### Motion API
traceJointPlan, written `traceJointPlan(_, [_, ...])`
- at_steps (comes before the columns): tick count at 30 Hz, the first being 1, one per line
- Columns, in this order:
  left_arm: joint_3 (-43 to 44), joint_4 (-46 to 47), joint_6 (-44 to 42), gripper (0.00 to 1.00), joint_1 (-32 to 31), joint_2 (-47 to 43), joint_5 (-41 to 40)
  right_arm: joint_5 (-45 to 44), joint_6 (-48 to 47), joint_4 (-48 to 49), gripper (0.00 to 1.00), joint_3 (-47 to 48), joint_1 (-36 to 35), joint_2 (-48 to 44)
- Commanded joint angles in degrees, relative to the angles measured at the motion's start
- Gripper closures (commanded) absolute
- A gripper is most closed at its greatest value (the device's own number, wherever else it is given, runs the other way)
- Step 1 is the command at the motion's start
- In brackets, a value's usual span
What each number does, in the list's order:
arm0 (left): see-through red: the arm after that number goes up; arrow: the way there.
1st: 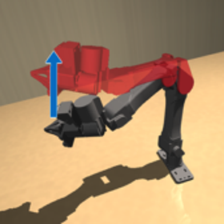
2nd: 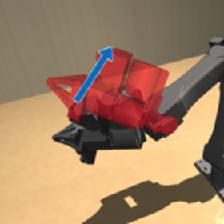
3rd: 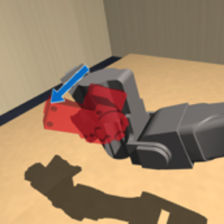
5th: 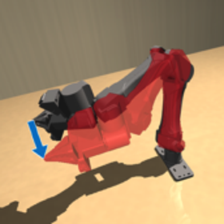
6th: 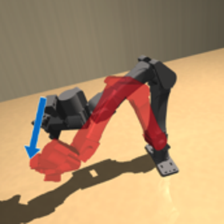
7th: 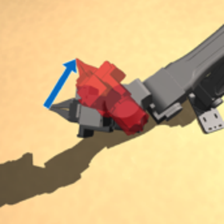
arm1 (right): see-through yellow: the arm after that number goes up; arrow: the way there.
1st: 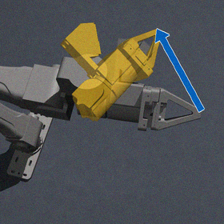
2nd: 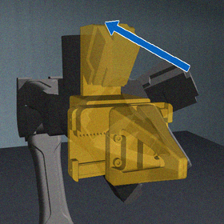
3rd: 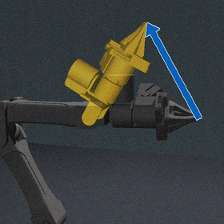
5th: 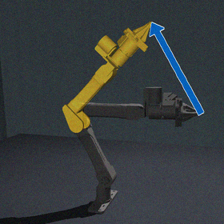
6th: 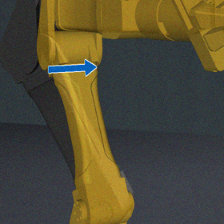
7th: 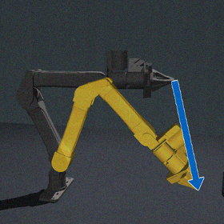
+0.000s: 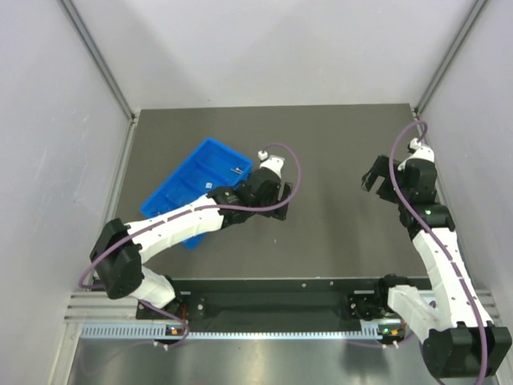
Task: Sort the screws and nuts into containers
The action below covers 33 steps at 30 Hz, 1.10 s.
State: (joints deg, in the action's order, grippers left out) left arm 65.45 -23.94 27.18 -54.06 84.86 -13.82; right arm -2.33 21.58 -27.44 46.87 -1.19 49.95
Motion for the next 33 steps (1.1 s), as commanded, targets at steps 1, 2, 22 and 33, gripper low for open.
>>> traceJointPlan(1, [3.2, 3.4, 0.0, 0.19, 5.7, -2.8, -3.1, 1.4, -1.5, 2.0, 0.00, 2.9, 0.6, 0.7])
traceJointPlan(2, [3.4, 3.7, 0.2, 0.19, 7.7, -3.0, -1.0, 1.4, -1.6, 2.1, 0.00, 3.4, 0.7, 0.8])
traceJointPlan(22, [-4.5, 2.3, 0.7, 0.17, 59.1, -19.8, 20.1, -1.0, -5.1, 13.6, 0.00, 10.9, 0.6, 2.8])
traceJointPlan(33, [-12.1, 1.6, -4.8, 0.17, 60.0, -27.9, 14.4, 2.1, -5.0, 15.7, 0.00, 4.8, 0.6, 0.0])
